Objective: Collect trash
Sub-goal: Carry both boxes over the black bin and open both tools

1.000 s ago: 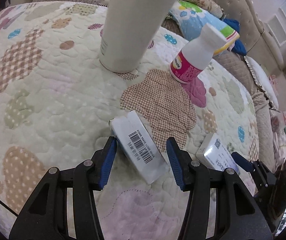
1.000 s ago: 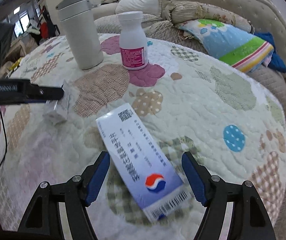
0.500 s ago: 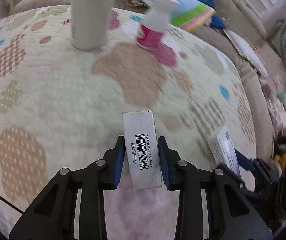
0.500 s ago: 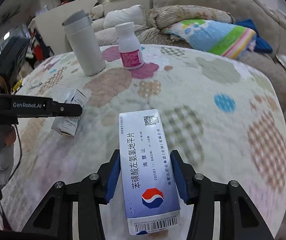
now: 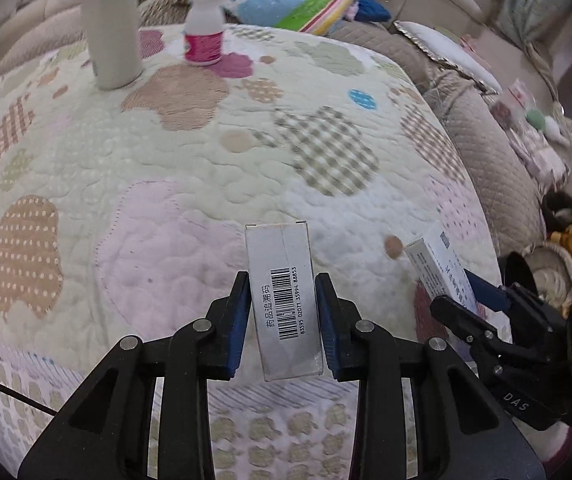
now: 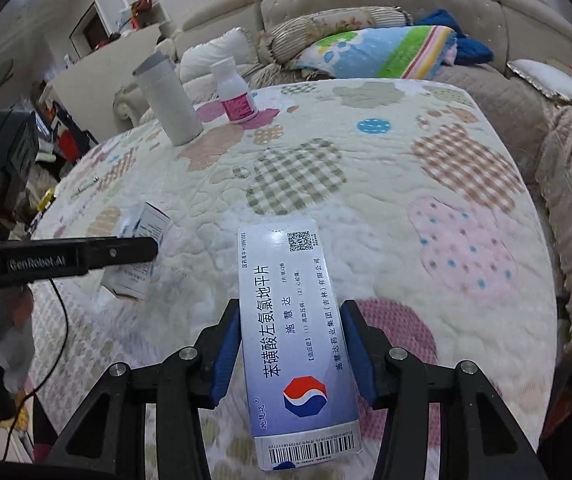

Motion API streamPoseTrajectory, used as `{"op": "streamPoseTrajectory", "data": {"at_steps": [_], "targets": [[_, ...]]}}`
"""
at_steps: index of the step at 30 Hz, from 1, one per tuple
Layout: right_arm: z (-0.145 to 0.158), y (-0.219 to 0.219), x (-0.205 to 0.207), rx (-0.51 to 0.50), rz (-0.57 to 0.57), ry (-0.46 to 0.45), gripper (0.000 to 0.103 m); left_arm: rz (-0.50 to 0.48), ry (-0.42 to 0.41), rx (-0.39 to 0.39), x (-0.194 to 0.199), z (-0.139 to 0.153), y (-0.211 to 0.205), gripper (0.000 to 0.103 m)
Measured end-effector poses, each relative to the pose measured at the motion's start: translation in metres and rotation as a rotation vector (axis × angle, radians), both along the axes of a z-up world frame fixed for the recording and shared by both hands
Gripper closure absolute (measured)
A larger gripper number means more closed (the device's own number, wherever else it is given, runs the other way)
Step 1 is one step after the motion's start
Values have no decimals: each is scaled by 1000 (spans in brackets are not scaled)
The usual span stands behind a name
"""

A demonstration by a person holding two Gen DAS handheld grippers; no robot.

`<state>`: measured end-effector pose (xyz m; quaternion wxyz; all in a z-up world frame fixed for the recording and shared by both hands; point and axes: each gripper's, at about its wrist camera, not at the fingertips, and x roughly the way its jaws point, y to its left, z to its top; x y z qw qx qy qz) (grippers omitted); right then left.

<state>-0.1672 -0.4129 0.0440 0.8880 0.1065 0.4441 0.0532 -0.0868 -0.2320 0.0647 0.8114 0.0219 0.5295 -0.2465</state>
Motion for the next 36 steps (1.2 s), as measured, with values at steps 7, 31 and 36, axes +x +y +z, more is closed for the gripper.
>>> {"op": "streamPoseTrajectory", "data": {"at_steps": [7,31,36], "targets": [[7,-9,-25,-3,-39,-18,55,-53,-41,11,-28,4,-27,73],[25,-87,-92,21,-241,-64,55,-244,-103,30,-82,15,-122,73],[27,-108,-106,22,-288,-68,55,-285,-116,27,-90,18,-142,73]]}}
